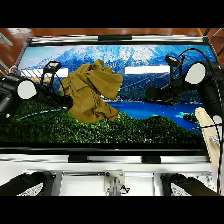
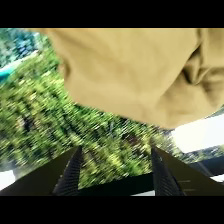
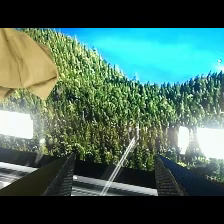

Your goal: Fold the shirts.

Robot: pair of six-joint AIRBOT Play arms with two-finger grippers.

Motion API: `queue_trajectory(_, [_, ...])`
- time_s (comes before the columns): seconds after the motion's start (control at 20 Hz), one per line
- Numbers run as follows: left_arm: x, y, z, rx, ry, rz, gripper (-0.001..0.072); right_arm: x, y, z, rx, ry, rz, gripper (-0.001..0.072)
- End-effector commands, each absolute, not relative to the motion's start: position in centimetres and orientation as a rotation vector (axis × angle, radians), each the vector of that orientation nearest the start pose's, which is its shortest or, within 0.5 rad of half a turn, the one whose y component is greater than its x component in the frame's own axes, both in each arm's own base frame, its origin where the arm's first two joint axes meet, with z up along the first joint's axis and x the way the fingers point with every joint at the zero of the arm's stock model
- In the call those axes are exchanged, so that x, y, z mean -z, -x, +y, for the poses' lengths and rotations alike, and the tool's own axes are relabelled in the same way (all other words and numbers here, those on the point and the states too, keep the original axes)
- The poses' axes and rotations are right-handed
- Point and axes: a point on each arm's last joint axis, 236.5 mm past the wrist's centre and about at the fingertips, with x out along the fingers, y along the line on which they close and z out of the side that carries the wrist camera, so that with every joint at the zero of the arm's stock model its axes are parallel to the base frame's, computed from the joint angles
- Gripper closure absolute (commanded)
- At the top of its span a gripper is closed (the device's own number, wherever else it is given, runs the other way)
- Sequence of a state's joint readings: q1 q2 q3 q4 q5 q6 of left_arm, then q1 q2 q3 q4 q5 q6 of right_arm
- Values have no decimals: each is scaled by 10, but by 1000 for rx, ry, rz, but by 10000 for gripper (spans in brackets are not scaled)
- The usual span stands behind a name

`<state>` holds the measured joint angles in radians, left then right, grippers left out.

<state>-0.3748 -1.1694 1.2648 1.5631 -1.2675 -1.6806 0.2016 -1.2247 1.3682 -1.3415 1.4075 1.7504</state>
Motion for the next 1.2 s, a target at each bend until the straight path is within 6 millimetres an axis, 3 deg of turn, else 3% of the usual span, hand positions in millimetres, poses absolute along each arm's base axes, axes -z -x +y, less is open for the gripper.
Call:
queue_trajectory(0.0, [-67, -371, -151, 276, -60, 1151, 164, -92, -350, 126, -232, -198, 1306, 92])
queue_trajectory(0.2, [-10, -394, -121, 170, 76, 1288, 26, -92, -350, 126, -232, -198, 1305, 92])
queue_trajectory(0.3, [19, -399, -108, 151, 156, 1365, 15, -92, -351, 126, -232, -199, 1302, 92])
queue_trajectory(0.4, [39, -405, -119, 229, 247, 1394, -13, -90, -352, 126, -231, -199, 1303, 92])
queue_trajectory(0.55, [60, -412, -153, 337, 398, 1420, 0, -76, -356, 127, -223, -198, 1339, 91])
queue_trajectory(0.6, [68, -410, -159, 345, 421, 1442, 151, -71, -358, 127, -220, -198, 1351, 91])
queue_trajectory(0.65, [75, -406, -161, 377, 407, 1463, 533, -67, -361, 128, -218, -199, 1353, 91])
queue_trajectory(0.7, [76, -404, -161, 402, 384, 1469, 659, -64, -364, 129, -216, -202, 1350, 92])
queue_trajectory(0.8, [60, -404, -159, 473, 319, 1441, 660, -66, -369, 129, -222, -195, 1327, 92])
queue_trajectory(0.95, [-1, -407, -162, 585, 208, 1315, 660, -90, -378, 127, -234, -185, 1278, 92])
queue_trajectory(1.05, [-49, -398, -169, 622, 172, 1222, 661, -124, -389, 117, -226, -200, 1213, 91])
queue_trajectory(1.15, [-87, -378, -192, 694, 169, 1157, 661, -163, -401, 101, -206, -217, 1125, 92])
